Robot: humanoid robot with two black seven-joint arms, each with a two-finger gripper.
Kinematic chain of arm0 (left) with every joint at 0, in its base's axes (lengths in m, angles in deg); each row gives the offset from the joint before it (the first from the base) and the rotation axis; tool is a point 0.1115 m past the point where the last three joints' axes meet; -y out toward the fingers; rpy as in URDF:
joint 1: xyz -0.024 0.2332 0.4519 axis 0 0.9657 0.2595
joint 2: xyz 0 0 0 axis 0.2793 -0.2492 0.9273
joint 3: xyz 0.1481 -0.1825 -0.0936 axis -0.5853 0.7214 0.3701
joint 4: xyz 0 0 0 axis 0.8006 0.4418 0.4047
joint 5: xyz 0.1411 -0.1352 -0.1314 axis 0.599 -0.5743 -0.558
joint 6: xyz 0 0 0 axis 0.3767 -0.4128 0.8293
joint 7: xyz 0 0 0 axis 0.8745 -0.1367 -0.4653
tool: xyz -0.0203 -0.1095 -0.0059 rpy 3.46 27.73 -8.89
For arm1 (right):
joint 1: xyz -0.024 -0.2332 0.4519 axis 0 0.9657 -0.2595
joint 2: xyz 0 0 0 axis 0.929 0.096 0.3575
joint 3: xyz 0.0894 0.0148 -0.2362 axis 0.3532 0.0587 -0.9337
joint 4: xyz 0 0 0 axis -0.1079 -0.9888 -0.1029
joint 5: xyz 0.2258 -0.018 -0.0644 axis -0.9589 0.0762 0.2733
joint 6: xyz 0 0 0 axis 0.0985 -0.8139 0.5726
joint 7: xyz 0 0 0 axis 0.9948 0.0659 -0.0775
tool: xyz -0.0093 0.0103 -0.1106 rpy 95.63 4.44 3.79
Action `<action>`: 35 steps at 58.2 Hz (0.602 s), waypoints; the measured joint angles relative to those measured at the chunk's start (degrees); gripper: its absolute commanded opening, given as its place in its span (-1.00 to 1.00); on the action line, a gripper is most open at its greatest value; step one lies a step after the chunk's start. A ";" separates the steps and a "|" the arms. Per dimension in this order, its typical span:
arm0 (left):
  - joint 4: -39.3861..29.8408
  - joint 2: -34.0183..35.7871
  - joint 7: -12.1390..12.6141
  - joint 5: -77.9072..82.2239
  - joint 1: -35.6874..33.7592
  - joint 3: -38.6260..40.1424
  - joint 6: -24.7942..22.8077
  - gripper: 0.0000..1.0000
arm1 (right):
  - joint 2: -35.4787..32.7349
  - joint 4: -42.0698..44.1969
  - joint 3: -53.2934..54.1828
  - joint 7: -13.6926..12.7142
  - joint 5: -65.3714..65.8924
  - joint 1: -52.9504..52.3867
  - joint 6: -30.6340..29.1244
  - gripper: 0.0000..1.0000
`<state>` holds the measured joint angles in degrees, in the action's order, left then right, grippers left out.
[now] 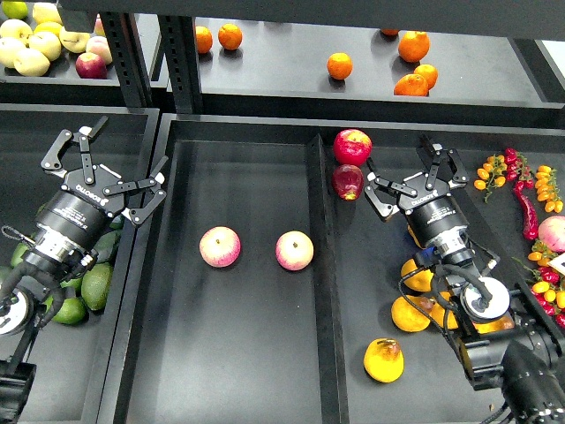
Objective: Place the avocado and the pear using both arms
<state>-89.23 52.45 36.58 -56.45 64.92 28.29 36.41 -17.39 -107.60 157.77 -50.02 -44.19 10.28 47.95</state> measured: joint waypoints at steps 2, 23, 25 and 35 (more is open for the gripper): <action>-0.04 0.00 -0.01 0.00 0.21 -0.06 0.23 0.99 | 0.00 -1.01 -0.06 0.00 -0.02 1.36 0.00 0.99; -1.59 0.00 -0.02 -0.04 2.95 -0.62 1.33 0.99 | 0.00 -6.09 -0.45 -0.20 0.48 9.40 0.00 0.99; -1.94 0.00 0.03 -0.05 3.28 -0.92 1.33 0.99 | 0.00 -6.18 -0.47 -0.21 0.52 9.38 0.00 0.99; -2.99 0.00 0.20 -0.32 4.33 -1.54 1.33 0.99 | 0.00 -6.38 -0.49 -0.24 0.94 9.29 0.00 0.99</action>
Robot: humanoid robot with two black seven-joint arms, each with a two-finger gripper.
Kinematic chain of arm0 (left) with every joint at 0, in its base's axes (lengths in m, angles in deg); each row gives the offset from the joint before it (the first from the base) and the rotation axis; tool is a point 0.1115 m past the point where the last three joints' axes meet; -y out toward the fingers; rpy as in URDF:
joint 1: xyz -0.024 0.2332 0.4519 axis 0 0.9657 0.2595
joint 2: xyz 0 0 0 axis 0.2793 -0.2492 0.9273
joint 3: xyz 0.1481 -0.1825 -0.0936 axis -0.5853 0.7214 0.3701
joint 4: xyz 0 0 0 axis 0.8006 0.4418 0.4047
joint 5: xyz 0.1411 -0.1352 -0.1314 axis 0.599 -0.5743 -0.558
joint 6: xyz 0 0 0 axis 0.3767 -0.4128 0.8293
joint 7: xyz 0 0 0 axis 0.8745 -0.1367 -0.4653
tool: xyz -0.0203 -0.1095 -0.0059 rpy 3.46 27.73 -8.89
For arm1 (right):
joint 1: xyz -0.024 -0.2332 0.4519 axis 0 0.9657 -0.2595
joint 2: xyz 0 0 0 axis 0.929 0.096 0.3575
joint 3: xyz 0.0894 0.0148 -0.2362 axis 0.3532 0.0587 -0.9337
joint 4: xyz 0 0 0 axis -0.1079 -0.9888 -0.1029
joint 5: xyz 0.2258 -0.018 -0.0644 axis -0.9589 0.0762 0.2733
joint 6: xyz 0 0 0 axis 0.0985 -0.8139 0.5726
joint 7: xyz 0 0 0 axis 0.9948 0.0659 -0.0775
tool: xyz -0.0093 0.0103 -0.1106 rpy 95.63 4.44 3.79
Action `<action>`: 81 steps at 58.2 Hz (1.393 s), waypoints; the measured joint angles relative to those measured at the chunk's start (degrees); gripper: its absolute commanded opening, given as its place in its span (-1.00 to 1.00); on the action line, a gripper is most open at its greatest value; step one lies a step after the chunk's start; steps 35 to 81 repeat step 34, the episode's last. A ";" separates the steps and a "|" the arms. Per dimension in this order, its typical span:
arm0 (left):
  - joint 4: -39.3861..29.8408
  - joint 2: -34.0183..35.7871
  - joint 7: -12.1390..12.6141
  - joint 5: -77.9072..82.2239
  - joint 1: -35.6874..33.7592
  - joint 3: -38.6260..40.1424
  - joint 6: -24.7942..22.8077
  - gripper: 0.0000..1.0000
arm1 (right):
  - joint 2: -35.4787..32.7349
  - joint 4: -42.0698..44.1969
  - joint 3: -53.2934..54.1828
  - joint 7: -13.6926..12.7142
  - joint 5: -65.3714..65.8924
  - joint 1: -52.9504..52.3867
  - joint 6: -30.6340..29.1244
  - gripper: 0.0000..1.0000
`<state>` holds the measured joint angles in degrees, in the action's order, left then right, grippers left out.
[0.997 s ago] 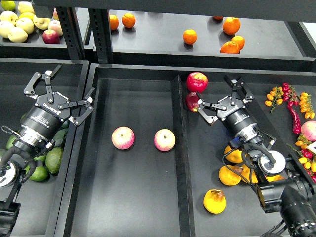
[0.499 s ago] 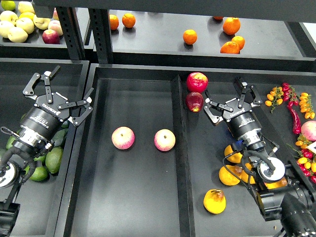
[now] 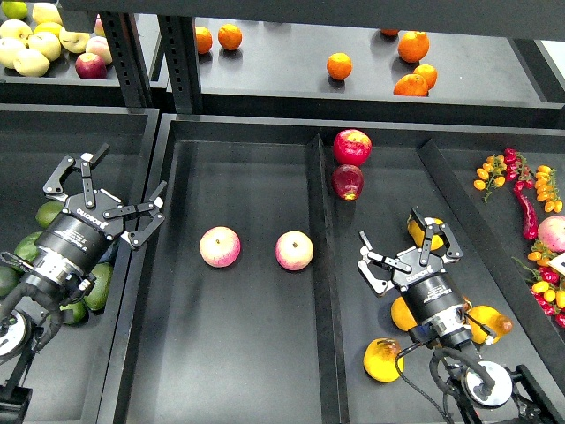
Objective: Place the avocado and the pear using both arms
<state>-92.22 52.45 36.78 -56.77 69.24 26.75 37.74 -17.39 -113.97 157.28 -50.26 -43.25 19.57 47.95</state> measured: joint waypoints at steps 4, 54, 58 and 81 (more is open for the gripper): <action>-0.30 0.00 0.06 -0.12 0.29 -0.01 0.00 0.99 | 0.00 -0.02 0.03 0.00 0.16 0.00 0.00 0.99; -0.79 0.00 0.24 -0.47 2.25 -0.98 -0.49 0.99 | 0.00 0.04 0.06 -0.18 0.32 0.00 0.00 0.99; -0.79 0.00 0.24 -0.47 2.25 -0.98 -0.49 0.99 | 0.00 0.04 0.06 -0.18 0.32 0.00 0.00 0.99; -0.79 0.00 0.24 -0.47 2.25 -0.98 -0.49 0.99 | 0.00 0.04 0.06 -0.18 0.32 0.00 0.00 0.99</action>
